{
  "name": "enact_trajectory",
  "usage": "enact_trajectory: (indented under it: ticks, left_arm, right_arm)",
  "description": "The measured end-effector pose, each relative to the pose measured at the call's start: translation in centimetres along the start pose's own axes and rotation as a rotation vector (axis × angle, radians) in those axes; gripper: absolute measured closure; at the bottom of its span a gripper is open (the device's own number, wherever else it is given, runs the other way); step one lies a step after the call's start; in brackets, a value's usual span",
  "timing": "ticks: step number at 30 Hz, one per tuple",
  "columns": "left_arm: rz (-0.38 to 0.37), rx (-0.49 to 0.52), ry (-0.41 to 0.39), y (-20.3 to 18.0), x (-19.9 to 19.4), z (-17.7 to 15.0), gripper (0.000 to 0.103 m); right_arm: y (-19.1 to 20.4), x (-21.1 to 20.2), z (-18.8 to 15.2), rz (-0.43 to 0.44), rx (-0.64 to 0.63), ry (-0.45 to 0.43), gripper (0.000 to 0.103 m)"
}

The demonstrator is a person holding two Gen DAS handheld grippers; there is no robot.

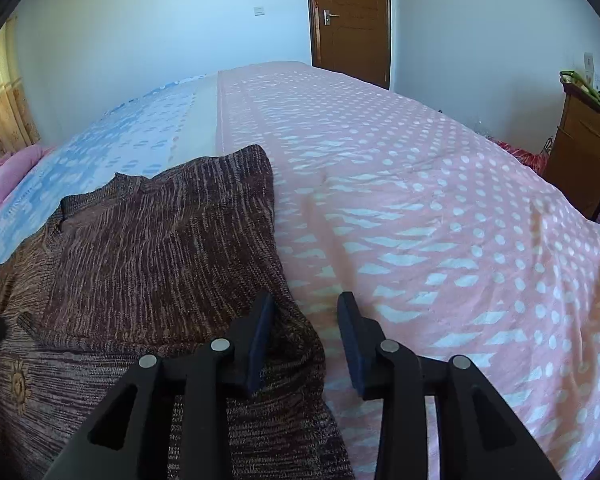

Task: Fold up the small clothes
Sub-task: 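Grasp the other sweater sleeve with the left tool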

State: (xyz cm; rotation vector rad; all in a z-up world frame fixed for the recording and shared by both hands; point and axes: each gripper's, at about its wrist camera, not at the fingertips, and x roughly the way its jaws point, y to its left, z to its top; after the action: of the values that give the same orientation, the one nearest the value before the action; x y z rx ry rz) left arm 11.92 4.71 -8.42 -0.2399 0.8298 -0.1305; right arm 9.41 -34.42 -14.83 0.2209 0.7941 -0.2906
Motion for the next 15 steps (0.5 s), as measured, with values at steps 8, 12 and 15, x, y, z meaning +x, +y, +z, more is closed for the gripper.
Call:
enact_trajectory:
  ticks: [8, 12, 15]
  left_arm:
    - [0.19, -0.38, -0.208, 15.9, -5.8, 3.3, 0.0]
    - [0.111, -0.537, -0.114, 19.4, -3.0, 3.0, 0.006]
    - [0.115, -0.579, -0.088, 19.6, -1.3, 2.6, 0.006]
  right_arm:
    - [-0.1, 0.1, -0.1, 0.007, 0.006, 0.003, 0.066]
    - [-0.1, 0.1, -0.1, 0.011, 0.009, 0.002, 0.066]
    - [-0.1, 0.1, -0.1, 0.012, 0.01, 0.002, 0.065]
